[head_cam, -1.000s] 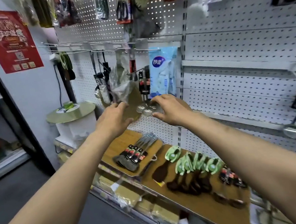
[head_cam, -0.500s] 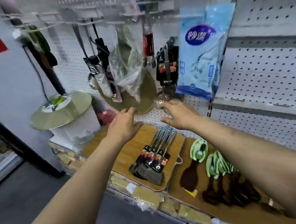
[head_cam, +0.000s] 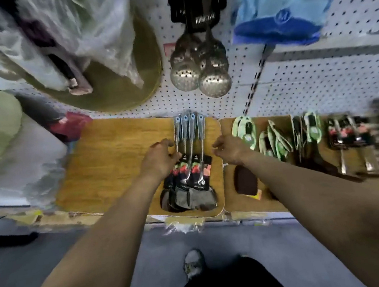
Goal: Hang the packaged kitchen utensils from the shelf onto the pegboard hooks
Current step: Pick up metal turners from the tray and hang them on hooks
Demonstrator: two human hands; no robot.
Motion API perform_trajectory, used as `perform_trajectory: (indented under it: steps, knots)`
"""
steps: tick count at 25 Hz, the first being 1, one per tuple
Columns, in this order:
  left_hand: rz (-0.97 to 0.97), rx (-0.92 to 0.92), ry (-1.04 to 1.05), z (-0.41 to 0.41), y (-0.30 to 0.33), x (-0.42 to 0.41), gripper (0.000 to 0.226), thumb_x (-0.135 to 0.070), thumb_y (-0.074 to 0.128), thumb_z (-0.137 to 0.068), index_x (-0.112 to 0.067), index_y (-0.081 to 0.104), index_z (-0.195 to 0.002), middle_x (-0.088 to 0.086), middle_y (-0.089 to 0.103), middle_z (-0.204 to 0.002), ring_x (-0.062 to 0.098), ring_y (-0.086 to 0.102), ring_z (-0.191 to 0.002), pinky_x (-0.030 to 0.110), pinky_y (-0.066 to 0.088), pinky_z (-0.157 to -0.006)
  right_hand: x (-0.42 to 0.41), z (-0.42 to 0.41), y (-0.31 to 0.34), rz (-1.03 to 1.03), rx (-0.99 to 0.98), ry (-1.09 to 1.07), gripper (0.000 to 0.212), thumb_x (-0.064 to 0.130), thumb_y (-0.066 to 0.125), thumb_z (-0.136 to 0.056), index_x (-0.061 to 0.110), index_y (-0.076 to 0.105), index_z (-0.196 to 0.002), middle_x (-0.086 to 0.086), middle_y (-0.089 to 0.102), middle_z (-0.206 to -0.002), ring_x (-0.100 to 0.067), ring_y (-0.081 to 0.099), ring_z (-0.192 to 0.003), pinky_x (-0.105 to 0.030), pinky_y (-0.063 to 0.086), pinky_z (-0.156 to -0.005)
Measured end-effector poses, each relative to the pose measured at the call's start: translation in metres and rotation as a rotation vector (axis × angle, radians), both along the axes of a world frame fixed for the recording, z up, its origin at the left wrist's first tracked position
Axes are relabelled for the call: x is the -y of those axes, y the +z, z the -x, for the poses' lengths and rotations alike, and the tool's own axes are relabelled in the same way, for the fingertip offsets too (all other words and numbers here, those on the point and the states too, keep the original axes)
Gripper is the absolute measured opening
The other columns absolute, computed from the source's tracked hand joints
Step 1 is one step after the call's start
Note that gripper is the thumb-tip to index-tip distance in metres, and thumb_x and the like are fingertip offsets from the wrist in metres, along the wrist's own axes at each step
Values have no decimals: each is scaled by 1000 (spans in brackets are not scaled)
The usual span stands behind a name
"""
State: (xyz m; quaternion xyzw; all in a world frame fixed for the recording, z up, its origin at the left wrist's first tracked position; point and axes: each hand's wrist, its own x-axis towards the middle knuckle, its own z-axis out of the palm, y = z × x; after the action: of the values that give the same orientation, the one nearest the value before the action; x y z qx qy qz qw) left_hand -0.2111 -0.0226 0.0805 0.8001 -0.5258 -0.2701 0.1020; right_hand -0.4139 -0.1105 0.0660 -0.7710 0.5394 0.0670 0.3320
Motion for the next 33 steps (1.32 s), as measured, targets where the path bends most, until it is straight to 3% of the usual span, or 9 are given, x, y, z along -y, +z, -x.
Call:
perform_trajectory:
  steps: [4, 7, 10, 16, 18, 21, 24, 28, 33]
  knots:
    - [-65, -120, -18, 2, -50, 18, 41, -35, 63, -92, -19, 52, -128, 6, 59, -132, 24, 59, -113, 37, 46, -98, 14, -16, -64, -177, 23, -218, 32, 38, 62, -94, 16, 69, -117, -5, 66, -129, -24, 59, -123, -37, 48, -102]
    - [-87, -177, 18, 2, -79, 28, 45, -35, 63, -91, -21, 52, -132, 4, 57, -135, 24, 57, -118, 40, 44, -105, 28, -30, -83, -327, 176, -449, 44, 32, 65, -95, 10, 60, -132, -9, 60, -137, -26, 56, -126, -36, 44, -107]
    - [-66, -177, 32, 1, -99, 34, 43, -34, 64, -90, -22, 53, -130, 2, 60, -131, 23, 56, -120, 42, 46, -104, 38, -41, -101, -435, 250, -549, 53, 29, 62, -98, 10, 47, -145, -10, 55, -142, -28, 53, -127, -32, 43, -100]
    - [-36, -201, 77, 3, -114, 38, 36, -35, 65, -89, -25, 58, -123, -3, 64, -122, 16, 60, -109, 35, 51, -94, 33, -40, -130, -417, 449, -797, 36, 32, 71, -91, 13, 67, -123, -3, 67, -121, -22, 61, -112, -31, 45, -105]
    - [-21, -218, 96, 6, -117, 44, 31, -35, 64, -90, -27, 60, -120, -7, 65, -121, 15, 59, -111, 35, 51, -94, 30, -26, -125, -400, 540, -856, 13, 29, 71, -91, 17, 71, -96, 1, 70, -102, -19, 63, -100, -29, 46, -100]
    - [-52, -262, 147, 19, -121, 57, 33, -41, 64, -88, -34, 58, -120, -7, 61, -127, 20, 59, -112, 41, 56, -87, 20, 1, -109, -412, 674, -870, 20, 26, 71, -91, 18, 63, -74, -1, 74, -79, -15, 65, -73, -35, 52, -85]
    - [-117, -211, 181, 29, -131, 69, 43, -49, 62, -87, -38, 53, -128, -1, 58, -132, 24, 54, -117, 42, 53, -90, 6, 28, -94, -440, 749, -906, 14, 23, 69, -92, 12, 67, -84, -2, 74, -74, -14, 68, -66, -29, 54, -69]
    - [-136, -168, 259, 39, -140, 81, 56, -45, 65, -87, -30, 46, -137, 3, 63, -126, 27, 49, -123, 43, 47, -97, -10, 53, -94, -463, 757, -968, 19, 24, 68, -92, 5, 70, -96, -9, 75, -82, -21, 70, -71, -33, 55, -69]
    - [-160, -122, 342, 48, -135, 83, 36, -43, 67, -86, -28, 63, -119, 4, 59, -121, 27, 52, -116, 39, 45, -96, -22, 61, -91, -459, 768, -1022, 17, 24, 70, -91, 8, 70, -92, -14, 73, -83, -23, 67, -64, -29, 54, -56]
